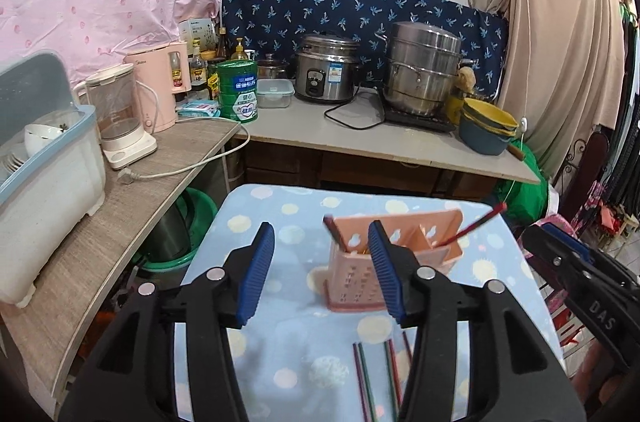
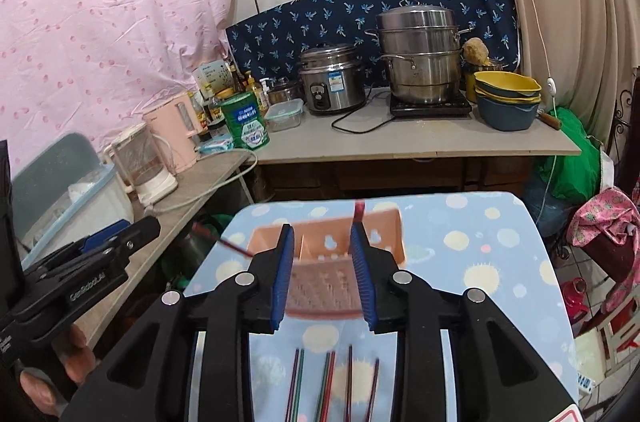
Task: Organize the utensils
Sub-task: 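Move both tools back down toward the remaining chopsticks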
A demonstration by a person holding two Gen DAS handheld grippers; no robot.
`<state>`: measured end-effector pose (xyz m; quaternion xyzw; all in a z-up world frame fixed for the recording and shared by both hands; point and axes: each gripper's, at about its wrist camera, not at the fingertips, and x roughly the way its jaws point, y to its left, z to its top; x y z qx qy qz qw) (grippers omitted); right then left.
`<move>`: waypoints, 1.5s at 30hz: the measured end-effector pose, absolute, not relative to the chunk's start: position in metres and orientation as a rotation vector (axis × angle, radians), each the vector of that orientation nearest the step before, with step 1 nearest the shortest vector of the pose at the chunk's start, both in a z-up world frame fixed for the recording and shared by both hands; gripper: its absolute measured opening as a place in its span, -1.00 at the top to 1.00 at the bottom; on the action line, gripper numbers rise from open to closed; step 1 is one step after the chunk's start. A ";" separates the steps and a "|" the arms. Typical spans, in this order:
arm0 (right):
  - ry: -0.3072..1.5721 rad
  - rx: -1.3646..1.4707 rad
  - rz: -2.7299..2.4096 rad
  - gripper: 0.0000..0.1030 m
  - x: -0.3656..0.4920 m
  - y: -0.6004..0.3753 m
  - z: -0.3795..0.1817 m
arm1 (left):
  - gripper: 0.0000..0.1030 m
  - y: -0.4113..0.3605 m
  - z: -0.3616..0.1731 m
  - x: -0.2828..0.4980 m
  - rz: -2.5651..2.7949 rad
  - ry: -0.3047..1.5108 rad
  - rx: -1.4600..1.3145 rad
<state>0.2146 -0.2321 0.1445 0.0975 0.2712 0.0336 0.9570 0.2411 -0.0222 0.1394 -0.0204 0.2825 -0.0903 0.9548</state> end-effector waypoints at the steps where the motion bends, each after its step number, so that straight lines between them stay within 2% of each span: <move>1: 0.556 0.194 0.069 0.43 0.206 -0.231 0.140 | 0.09 -0.021 0.135 0.234 -0.177 0.578 -0.034; 12: 0.707 0.202 0.010 0.43 0.127 -0.233 0.060 | 0.09 -0.022 0.070 0.170 -0.193 0.696 0.011; 24: 0.881 0.162 -0.056 0.43 0.080 -0.227 -0.032 | 0.09 -0.035 0.001 0.130 -0.186 0.814 0.078; 33: 0.938 0.186 -0.050 0.43 0.068 -0.219 -0.062 | 0.09 -0.037 -0.026 0.117 -0.200 0.878 0.080; 43: 0.945 0.164 -0.058 0.53 0.059 -0.215 -0.068 | 0.09 -0.039 -0.048 0.108 -0.215 0.941 0.081; 45: 0.955 0.163 -0.065 0.63 0.058 -0.215 -0.071 | 0.09 -0.040 -0.051 0.106 -0.218 0.946 0.085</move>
